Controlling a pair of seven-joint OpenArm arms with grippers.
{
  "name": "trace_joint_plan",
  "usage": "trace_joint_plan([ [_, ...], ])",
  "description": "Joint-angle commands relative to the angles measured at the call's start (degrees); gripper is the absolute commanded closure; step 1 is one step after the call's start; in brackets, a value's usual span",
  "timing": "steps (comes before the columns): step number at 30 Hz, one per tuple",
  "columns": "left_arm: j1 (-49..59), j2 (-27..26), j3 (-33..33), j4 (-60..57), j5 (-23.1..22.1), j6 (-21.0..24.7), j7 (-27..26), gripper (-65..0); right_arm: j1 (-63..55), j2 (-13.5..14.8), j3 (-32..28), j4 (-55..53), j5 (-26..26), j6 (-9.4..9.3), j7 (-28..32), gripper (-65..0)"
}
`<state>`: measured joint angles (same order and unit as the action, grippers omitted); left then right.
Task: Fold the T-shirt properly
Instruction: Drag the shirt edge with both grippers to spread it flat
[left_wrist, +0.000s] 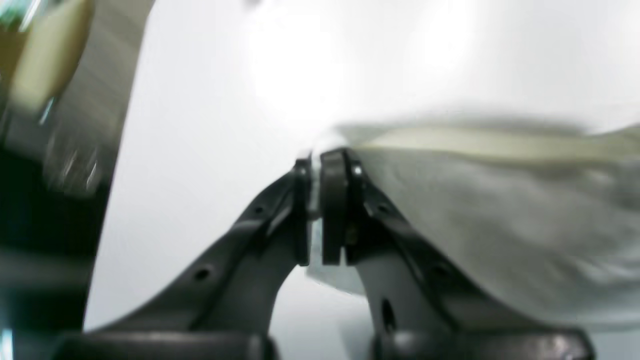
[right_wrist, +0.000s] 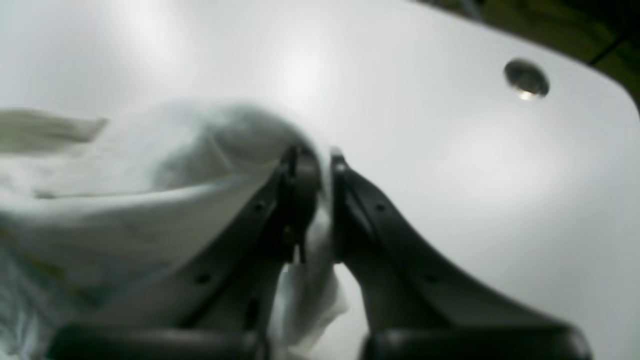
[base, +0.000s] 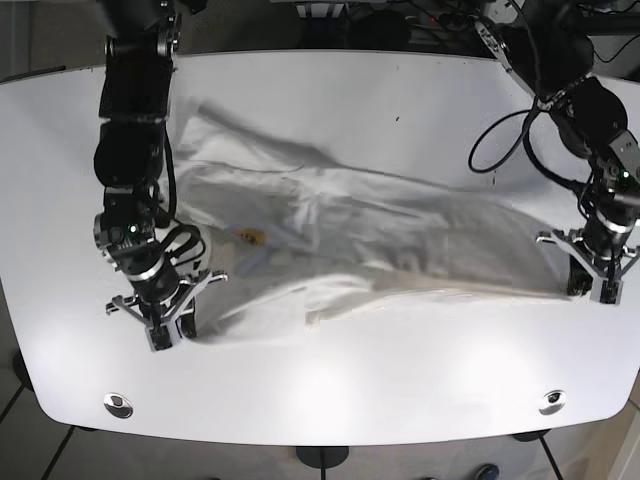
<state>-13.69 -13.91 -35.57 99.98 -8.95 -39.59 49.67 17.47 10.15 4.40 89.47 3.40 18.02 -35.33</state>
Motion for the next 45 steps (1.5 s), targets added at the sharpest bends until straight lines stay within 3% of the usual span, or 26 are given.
trace_joint_plan([
  [1, -6.5, -2.0, 0.7, -2.2, -0.1, 0.6, -1.5, -1.3, 7.4, 0.5, 0.2, -2.7, 0.4, 0.92, 1.4, -1.9],
  [3, -13.5, -3.8, 3.0, -5.6, -0.1, 0.6, -1.4, -1.3, 14.9, 0.5, 0.2, -6.4, -0.1, 2.51, 0.8, -1.9],
  [6, -21.4, -5.6, 6.5, -9.3, -0.1, 2.5, -1.4, -1.4, 24.8, 0.9, 0.2, -9.3, 0.4, 2.68, -2.0, -1.9],
  [8, -27.6, -7.0, 8.3, -12.9, -0.2, 3.5, -1.5, -1.4, 30.7, 0.9, 0.2, -10.5, 0.1, 4.0, -2.6, -1.9],
  [12, -40.1, -9.0, 9.1, -21.2, -0.1, 3.6, -1.7, -1.4, 42.1, 0.8, 0.2, -10.6, 0.0, 4.18, -5.9, -1.9],
  [15, -43.6, -10.3, 9.1, -24.4, -0.4, 3.5, -1.8, -1.5, 46.2, 1.4, 0.2, -10.1, 0.3, 4.44, -8.5, -1.9],
  [17, -43.3, -10.6, 9.0, -25.5, -0.4, 3.4, -1.9, -1.5, 46.2, 2.0, 0.7, -8.3, 0.3, 5.58, -10.1, -1.9],
  [23, -23.4, -10.1, 8.6, -25.3, -0.7, 3.3, -10.0, -1.5, 24.2, 2.0, 5.2, 2.7, 0.4, 5.93, -10.9, -1.9],
  [26, -13.5, -10.1, 6.0, -25.3, -3.8, 3.3, -13.0, -1.5, 12.2, 1.1, 7.6, 6.7, 0.4, 7.43, -10.6, -1.9],
  [28, -6.0, -10.1, 4.2, -25.2, -8.8, 3.3, -13.1, -1.7, 3.3, -0.5, 10.6, 9.2, 0.4, 7.69, -10.5, -1.9],
  [31, 3.3, -10.4, 3.6, -24.2, -13.5, 3.3, -13.3, -1.7, -6.9, -2.5, 14.1, 12.1, 0.4, 10.07, -10.4, -1.9],
  [35, 12.6, -9.4, 1.9, -18.9, -14.4, 3.3, -13.3, -1.7, -16.6, -5.0, 16.6, 15.3, 0.4, 11.21, -10.5, -1.9],
  [41, 23.4, -7.2, -2.4, -8.9, -14.4, 3.3, -13.1, -1.8, -25.7, -6.3, 16.7, 19.1, 0.4, 11.47, -10.5, -1.9],
  [42, 24.5, -6.6, -3.6, -7.8, -14.4, 3.3, -12.9, -2.8, -26.7, -6.3, 16.7, 19.1, 0.4, 11.47, -10.5, -1.9],
  [45, 26.9, -5.2, -5.9, -6.3, -14.4, 3.2, -13.0, -16.1, -29.2, -6.3, 16.7, 19.1, 0.4, 11.56, -10.4, -1.9],
])
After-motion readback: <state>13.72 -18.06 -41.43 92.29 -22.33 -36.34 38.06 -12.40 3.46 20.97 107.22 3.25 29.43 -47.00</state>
